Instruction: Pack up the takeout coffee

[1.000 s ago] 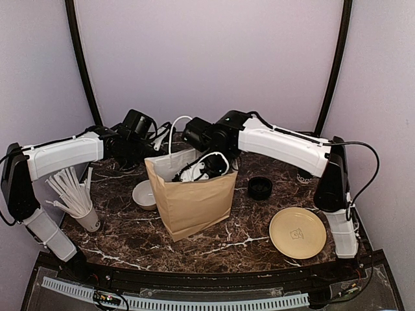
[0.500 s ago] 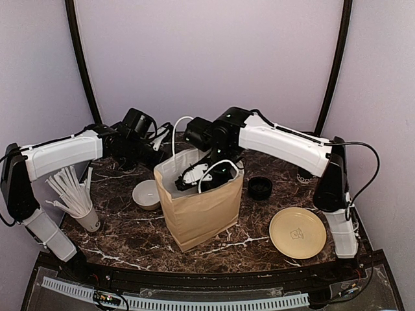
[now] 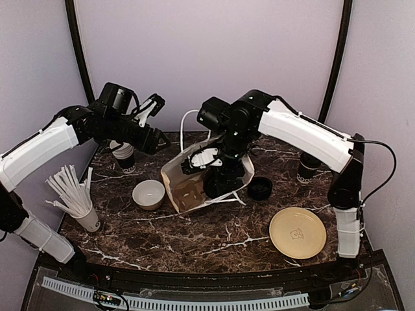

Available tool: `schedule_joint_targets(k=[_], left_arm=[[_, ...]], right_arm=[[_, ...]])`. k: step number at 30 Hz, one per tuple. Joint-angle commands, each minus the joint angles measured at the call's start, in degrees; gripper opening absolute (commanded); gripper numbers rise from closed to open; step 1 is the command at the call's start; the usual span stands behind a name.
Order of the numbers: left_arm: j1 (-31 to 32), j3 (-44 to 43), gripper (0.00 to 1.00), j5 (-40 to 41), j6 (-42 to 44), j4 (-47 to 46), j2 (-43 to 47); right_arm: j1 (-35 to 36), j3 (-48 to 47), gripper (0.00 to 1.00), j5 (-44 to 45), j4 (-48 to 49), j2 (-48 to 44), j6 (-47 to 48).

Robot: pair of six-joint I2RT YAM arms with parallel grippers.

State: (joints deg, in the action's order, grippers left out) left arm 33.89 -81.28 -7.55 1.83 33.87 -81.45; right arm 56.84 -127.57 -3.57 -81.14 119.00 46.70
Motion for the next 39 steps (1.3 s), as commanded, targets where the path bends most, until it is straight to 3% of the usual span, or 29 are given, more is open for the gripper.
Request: schedule_joint_targets(k=[1,10,15,22,27,31,35,39], left_arm=[[-0.3,-2.4,0.72,-7.79,2.41,3.72,3.52],[0.32,-1.37,0.73,-20.76,0.61,0.51,4.86],[1.45,-0.91,0.74,-21.98,1.13,-0.45,5.31],[5.04,-2.86,0.74,-17.53,2.51,-1.78,0.8],[7.75,-5.4,0.74,-14.7,4.08,-0.78,-3.0],[7.91,-5.66,0.72,-14.42,4.53,-0.32,-3.99],[7.89,-4.94,0.72,-19.27,4.38,-0.49,-2.97],[8.0,-2.84,0.74,-22.25,4.56,-2.54,-0.57]], right_arm=[[-0.88,0.62,0.98,-1.65,-0.19,-1.94,0.06],[-2.06,-0.9,0.99,-1.73,1.71,-1.86,-1.15],[-2.8,-1.11,0.99,-1.24,1.96,-1.41,-2.24],[-3.08,0.17,0.98,-0.18,3.1,-1.21,-3.19],[-2.82,5.38,0.95,1.61,4.71,-2.11,-2.27],[-1.56,14.92,0.99,3.3,9.45,-4.88,-1.2],[0.58,23.91,0.99,8.26,16.83,-9.26,0.34],[1.43,26.52,0.98,10.22,20.73,-10.54,0.21]])
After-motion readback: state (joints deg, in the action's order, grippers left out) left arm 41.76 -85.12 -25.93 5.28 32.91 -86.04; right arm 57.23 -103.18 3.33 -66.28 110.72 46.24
